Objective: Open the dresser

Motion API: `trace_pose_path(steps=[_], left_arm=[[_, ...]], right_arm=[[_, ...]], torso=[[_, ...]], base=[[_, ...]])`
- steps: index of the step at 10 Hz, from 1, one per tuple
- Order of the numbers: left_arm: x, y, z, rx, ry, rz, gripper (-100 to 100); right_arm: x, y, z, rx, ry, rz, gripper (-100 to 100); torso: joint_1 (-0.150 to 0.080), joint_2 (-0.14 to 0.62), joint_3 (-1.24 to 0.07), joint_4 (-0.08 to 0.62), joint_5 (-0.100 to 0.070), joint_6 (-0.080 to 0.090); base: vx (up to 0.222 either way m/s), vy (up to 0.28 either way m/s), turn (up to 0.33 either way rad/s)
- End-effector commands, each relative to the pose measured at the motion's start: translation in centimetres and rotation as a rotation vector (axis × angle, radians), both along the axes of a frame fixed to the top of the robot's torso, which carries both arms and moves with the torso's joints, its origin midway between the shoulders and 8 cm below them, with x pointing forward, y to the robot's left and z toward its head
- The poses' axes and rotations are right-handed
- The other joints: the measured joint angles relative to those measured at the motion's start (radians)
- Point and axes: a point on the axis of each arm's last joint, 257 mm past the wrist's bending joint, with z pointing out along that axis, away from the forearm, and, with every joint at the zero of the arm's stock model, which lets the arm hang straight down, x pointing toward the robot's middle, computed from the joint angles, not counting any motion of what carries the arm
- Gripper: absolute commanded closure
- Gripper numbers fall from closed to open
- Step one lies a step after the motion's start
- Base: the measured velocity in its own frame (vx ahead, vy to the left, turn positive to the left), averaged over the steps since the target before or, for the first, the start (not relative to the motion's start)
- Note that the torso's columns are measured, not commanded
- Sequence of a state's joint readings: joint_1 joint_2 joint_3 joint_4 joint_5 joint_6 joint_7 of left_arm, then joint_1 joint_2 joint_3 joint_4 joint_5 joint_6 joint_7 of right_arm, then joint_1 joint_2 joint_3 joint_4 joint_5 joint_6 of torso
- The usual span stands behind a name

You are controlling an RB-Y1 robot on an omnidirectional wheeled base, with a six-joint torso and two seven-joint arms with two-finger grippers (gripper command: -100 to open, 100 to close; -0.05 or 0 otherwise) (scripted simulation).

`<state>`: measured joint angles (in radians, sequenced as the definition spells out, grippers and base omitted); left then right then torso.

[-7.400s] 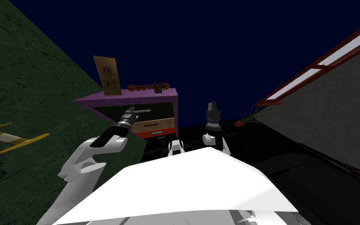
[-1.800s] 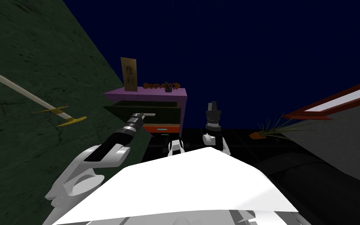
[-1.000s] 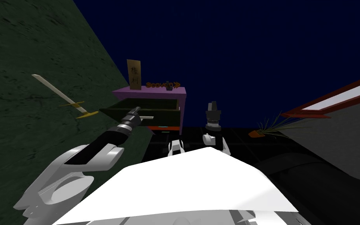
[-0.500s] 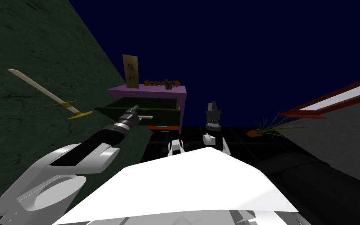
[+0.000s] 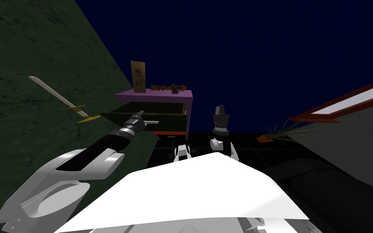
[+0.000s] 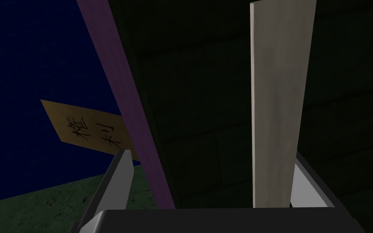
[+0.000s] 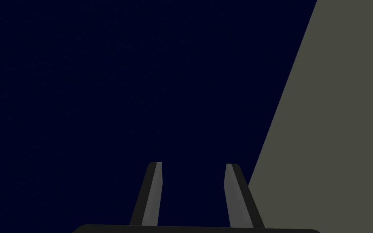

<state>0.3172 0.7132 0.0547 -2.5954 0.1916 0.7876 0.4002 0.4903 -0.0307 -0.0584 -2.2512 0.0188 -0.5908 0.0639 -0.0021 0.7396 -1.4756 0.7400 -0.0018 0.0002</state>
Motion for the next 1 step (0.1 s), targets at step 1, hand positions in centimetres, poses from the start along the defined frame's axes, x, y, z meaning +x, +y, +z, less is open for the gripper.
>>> trace_pose_path(steps=[1], left_arm=[[0.0, 0.04, -0.09, 0.0, 0.002, 0.001, 0]], right_arm=[[0.0, 0.0, 0.0, 0.0, 0.0, 0.0, 0]], torso=[[0.0, -0.001, 0.0, -0.001, 0.001, 0.0]], base=[[0.0, 0.0, 0.0]])
